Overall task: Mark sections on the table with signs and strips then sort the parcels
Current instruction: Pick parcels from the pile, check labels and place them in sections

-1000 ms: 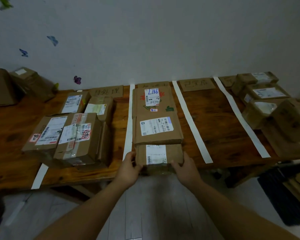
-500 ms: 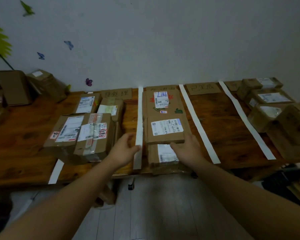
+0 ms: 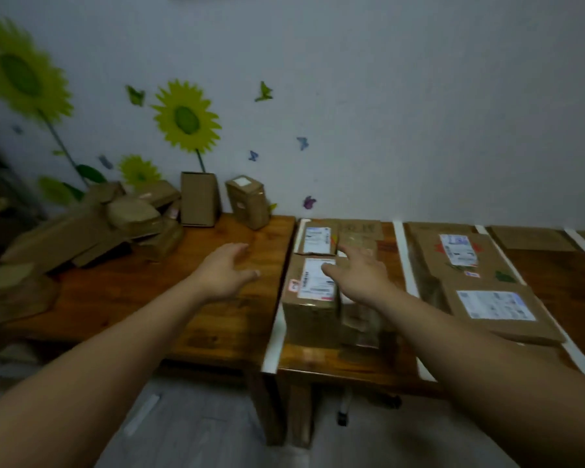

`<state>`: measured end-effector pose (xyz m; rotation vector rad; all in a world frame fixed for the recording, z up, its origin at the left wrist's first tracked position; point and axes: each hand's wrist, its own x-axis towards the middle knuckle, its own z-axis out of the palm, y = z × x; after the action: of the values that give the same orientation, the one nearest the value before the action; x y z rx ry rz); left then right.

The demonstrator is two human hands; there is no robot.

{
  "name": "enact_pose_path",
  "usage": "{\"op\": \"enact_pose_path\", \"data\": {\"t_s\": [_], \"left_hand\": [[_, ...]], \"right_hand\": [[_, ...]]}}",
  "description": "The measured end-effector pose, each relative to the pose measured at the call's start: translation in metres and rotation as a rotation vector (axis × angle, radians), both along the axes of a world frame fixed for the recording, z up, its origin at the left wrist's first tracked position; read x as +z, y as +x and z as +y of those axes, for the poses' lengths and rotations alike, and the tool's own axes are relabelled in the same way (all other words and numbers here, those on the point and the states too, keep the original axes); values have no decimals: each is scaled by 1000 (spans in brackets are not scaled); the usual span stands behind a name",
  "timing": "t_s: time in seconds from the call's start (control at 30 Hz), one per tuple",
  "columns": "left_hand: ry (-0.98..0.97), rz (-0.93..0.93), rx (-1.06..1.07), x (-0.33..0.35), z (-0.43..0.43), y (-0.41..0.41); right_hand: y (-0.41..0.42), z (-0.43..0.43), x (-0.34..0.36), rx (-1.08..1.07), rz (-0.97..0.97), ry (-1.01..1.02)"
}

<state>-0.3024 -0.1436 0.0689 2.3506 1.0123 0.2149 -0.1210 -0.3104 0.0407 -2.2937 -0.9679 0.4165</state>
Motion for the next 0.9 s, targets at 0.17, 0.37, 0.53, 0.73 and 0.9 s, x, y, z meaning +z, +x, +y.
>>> {"op": "enact_pose_path", "data": {"t_s": [0.17,0.37,0.53,0.73,0.9], "left_hand": [[-39,48,118,12,88,-72],[-10,50,214,8,176,-106],[-10,44,187,6,259,-83],[-41,21,126,10,348,-12],[-68,81,6,-5,413,50]], "right_hand": [[-39,90,11,127,-42,-17],[-43,191,14,225,-95,-62],[-15,283,2,215,-78,-41],[34,379,-12,139,84,14],[69,424,-23,31,312,55]]}}
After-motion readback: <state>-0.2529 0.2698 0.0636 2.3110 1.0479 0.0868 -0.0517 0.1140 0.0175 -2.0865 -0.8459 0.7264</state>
